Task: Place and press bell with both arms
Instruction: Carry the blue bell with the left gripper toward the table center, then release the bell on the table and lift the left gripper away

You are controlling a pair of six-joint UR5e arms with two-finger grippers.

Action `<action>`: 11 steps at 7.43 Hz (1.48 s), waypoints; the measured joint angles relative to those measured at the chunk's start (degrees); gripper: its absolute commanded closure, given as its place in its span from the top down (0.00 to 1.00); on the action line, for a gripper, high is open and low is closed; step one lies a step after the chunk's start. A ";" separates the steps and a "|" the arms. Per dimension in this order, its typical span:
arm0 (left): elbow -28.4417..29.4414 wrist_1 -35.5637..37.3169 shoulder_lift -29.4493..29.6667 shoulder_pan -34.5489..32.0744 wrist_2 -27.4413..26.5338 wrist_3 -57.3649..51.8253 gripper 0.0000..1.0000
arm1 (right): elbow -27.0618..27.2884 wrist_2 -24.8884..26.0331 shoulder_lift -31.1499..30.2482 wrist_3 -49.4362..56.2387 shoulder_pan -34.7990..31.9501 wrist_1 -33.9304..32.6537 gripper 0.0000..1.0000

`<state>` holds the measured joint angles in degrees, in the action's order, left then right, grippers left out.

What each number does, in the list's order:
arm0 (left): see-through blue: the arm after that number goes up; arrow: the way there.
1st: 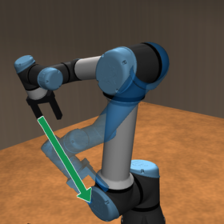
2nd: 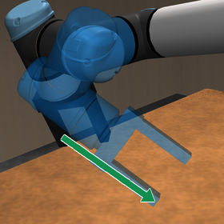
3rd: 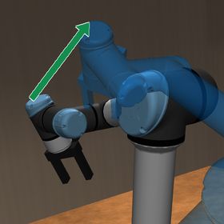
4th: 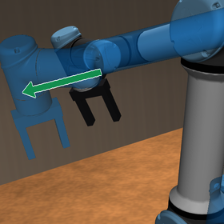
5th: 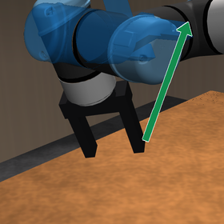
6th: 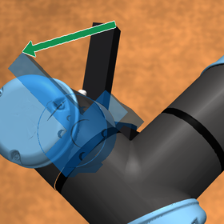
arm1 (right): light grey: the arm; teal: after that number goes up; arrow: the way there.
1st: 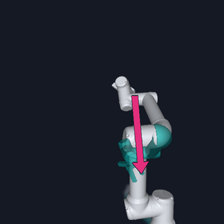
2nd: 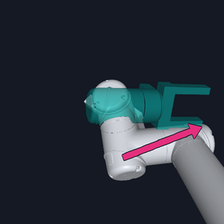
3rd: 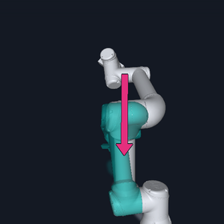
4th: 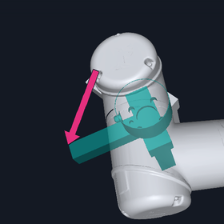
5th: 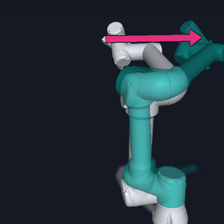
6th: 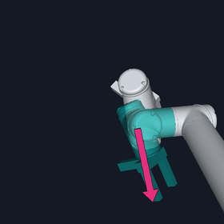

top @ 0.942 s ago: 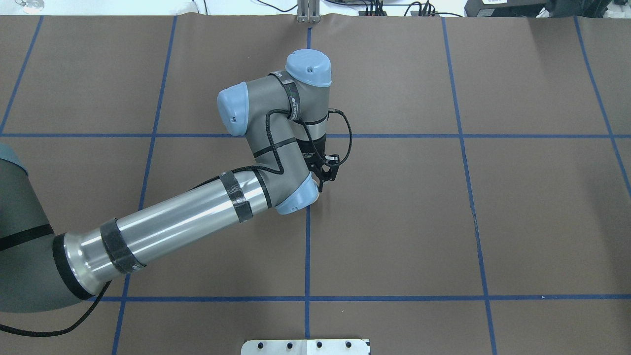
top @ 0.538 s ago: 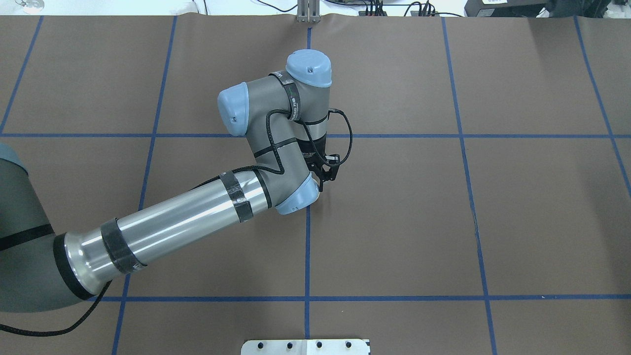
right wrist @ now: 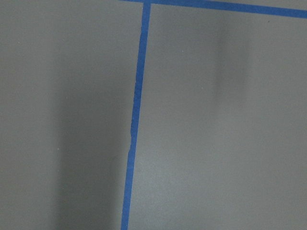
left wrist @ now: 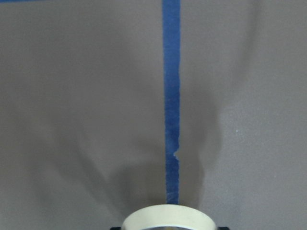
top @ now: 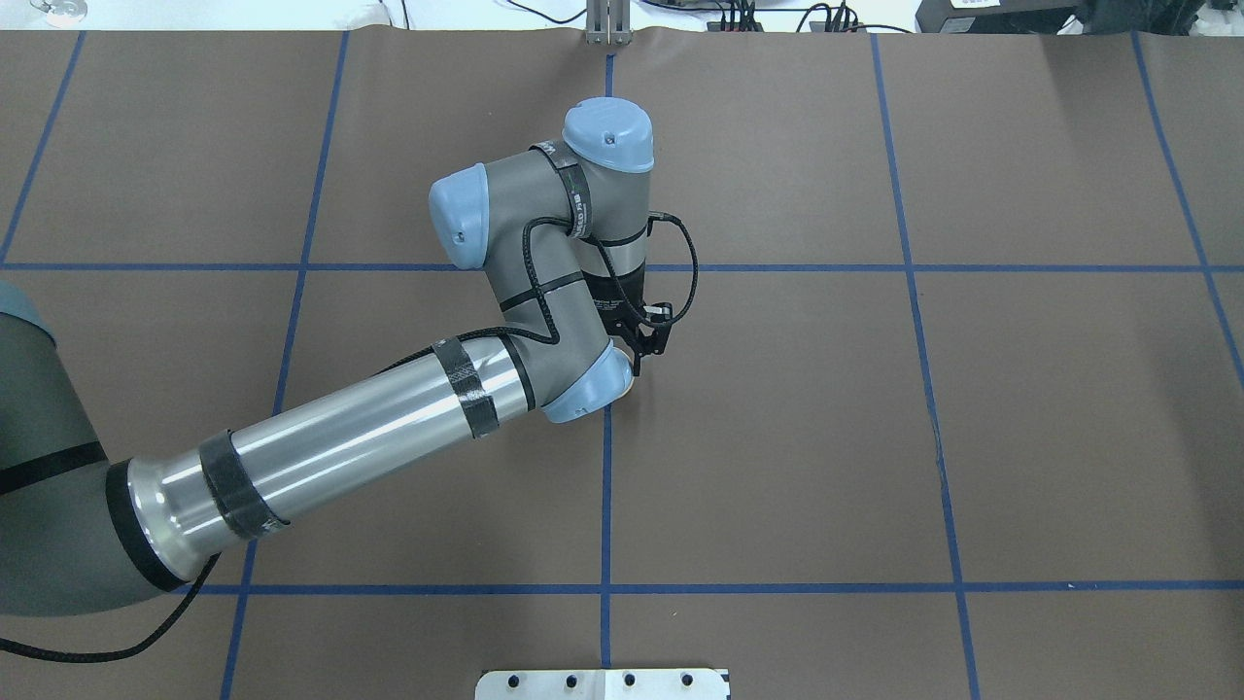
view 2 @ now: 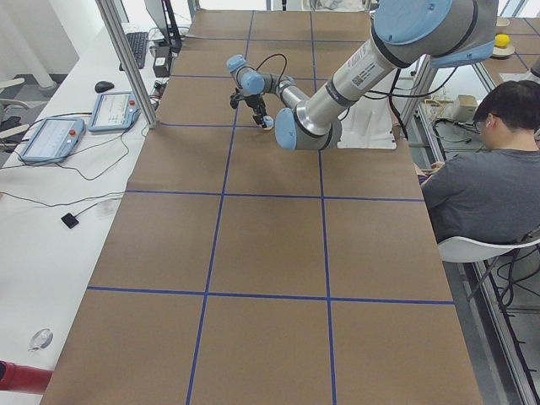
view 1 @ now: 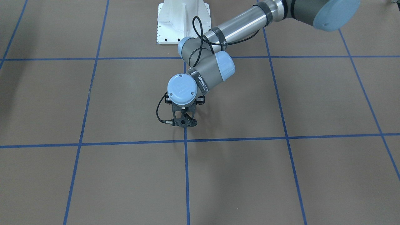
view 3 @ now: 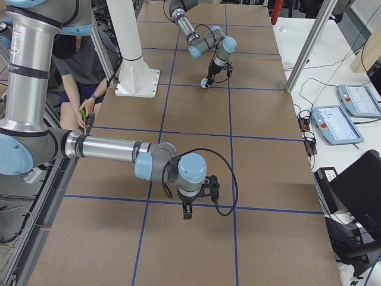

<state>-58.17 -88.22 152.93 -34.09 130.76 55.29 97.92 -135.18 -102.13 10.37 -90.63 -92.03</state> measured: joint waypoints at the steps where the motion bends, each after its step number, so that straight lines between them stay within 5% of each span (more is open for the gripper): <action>1: 0.02 -0.30 0.00 0.04 -0.02 -0.01 0.99 | 0.04 0.00 0.00 -0.02 -0.01 0.00 1.00; 7: -7.09 0.48 -0.73 -3.31 -0.06 0.11 0.99 | 1.65 -0.03 1.77 0.00 -0.06 0.08 1.00; 9: -15.34 0.60 -5.83 -7.75 -0.15 -0.85 0.99 | 2.29 0.05 3.68 -1.32 -0.07 3.73 1.00; 11: -26.08 0.60 -16.41 -12.23 -0.21 -7.16 0.99 | 2.42 -0.52 3.86 -5.31 0.69 14.34 1.00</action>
<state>-84.26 -87.62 136.53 -46.32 130.55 48.13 100.33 -135.70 -98.26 5.06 -89.95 -77.68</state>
